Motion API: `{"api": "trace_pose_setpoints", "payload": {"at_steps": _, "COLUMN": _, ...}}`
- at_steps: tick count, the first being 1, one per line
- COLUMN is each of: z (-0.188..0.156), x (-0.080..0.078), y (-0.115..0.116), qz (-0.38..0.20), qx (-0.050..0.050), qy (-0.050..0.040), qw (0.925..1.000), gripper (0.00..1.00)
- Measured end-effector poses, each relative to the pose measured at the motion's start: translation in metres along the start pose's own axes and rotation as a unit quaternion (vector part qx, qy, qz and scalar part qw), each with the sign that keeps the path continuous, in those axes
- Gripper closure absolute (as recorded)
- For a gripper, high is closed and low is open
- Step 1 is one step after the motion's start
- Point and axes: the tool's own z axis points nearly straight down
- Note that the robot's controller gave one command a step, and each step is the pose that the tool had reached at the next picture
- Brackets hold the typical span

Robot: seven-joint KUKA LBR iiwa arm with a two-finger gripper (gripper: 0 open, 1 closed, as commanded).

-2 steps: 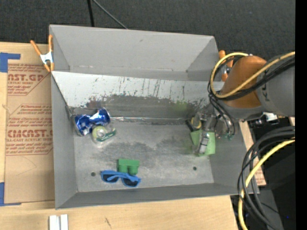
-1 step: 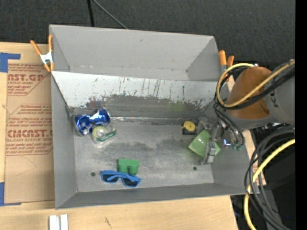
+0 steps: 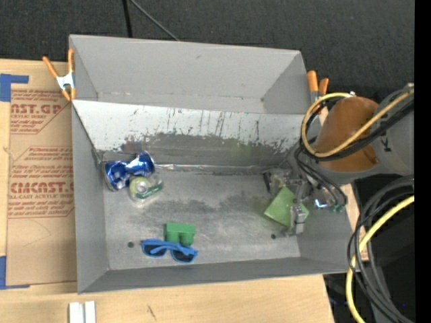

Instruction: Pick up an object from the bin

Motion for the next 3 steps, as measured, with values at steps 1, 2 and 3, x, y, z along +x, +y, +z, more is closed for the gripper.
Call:
{"api": "trace_pose_setpoints", "payload": {"at_steps": 1, "z": 0.0, "x": -0.001, "y": 0.004, "qz": 0.0, "qx": -0.004, "qy": 0.001, "qw": 1.0, "gripper": 1.0}}
{"api": "trace_pose_setpoints", "payload": {"at_steps": 2, "z": -0.12, "x": -0.016, "y": 0.006, "qz": -0.005, "qx": 0.001, "qy": -0.0039, "qw": 1.0, "gripper": 1.0}}
{"api": "trace_pose_setpoints", "payload": {"at_steps": 3, "z": -0.282, "x": -0.013, "y": 0.014, "qz": -0.027, "qx": 0.002, "qy": -0.0045, "qw": 0.9996, "gripper": 1.0}}
